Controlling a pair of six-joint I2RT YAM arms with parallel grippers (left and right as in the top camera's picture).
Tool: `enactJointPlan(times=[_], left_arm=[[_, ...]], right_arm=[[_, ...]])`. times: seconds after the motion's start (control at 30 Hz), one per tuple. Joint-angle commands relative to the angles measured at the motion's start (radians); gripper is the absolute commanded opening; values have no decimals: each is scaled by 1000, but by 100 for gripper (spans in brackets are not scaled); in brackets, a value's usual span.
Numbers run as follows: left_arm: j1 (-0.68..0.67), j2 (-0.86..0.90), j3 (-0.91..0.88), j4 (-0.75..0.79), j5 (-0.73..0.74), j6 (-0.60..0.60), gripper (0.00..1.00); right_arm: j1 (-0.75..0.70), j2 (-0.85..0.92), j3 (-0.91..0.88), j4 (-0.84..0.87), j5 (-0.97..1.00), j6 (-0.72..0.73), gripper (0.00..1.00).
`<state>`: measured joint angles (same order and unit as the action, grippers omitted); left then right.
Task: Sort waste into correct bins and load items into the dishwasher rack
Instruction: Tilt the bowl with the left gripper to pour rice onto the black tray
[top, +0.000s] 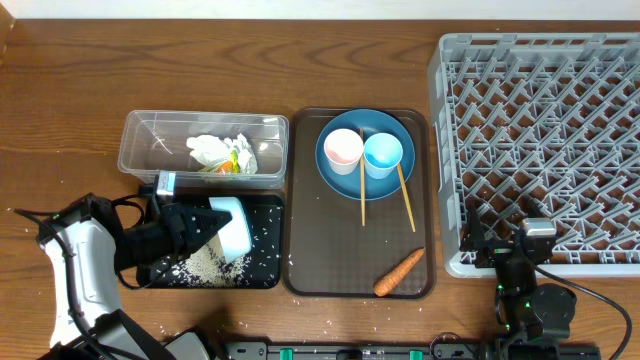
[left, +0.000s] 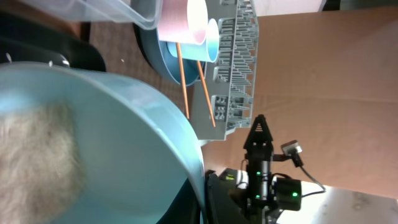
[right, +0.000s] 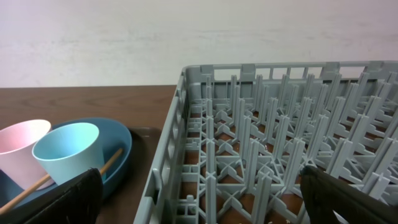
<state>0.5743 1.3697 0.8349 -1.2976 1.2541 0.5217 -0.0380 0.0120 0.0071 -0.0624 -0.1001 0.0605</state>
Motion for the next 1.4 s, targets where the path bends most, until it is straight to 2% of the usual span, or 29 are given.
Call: enactJointPlan(times=[0.0, 0.1, 0.13, 0.37, 0.43, 0.53, 0.63, 0.7, 0.77, 0.83, 0.9, 0.97, 1.0, 1.07, 1.17, 1.23, 1.27, 1.37], left_arm=[[5, -10, -9, 19, 18, 40, 6], [5, -10, -9, -57, 37, 77, 6], [5, -10, -9, -45, 37, 102, 6], [5, -9, -9, 1, 38, 75, 6], [5, -9, -9, -35, 45, 61, 6], [5, -9, -9, -39, 43, 105, 6], [4, -7, -9, -62, 47, 66, 6], [2, -7, -9, -89, 55, 102, 6], [3, -6, -9, -40, 47, 126, 6], [2, -4, -9, -59, 49, 79, 6], [-4, -5, -9, -91, 72, 108, 6], [-3, -5, -9, -33, 74, 116, 6], [-2, -4, -9, -1, 68, 86, 6], [-5, -2, -9, -31, 75, 23, 6], [-11, -4, -9, -21, 92, 86, 6], [-8, -2, -9, 14, 81, 39, 6], [-9, 0, -9, -17, 83, 10, 6], [-13, -2, -9, -52, 93, 93, 6]], right_arm=[[-4, -5, -2, -2, -1, 2, 99], [-4, -5, -2, -2, -2, 2, 99], [-4, -5, -2, -2, -1, 2, 99], [-4, -5, -2, -2, -2, 2, 99], [-4, -5, -2, -2, -1, 2, 99], [-4, -5, -2, -2, -2, 2, 99], [-4, -5, -2, -2, -2, 2, 99], [-4, -5, -2, -2, -2, 2, 99], [-4, -5, -2, -2, -2, 2, 99], [-4, -5, -2, -2, -2, 2, 99], [-4, -5, -2, -2, -1, 2, 99], [-4, -5, -2, -2, -2, 2, 99], [-4, -5, -2, -2, -2, 2, 99], [-4, -5, -2, -2, -2, 2, 99], [-4, -5, -2, -2, -1, 2, 99], [-4, -5, -2, -2, -2, 2, 99], [-4, -5, -2, -2, -1, 2, 99], [-4, -5, -2, -2, -1, 2, 99]])
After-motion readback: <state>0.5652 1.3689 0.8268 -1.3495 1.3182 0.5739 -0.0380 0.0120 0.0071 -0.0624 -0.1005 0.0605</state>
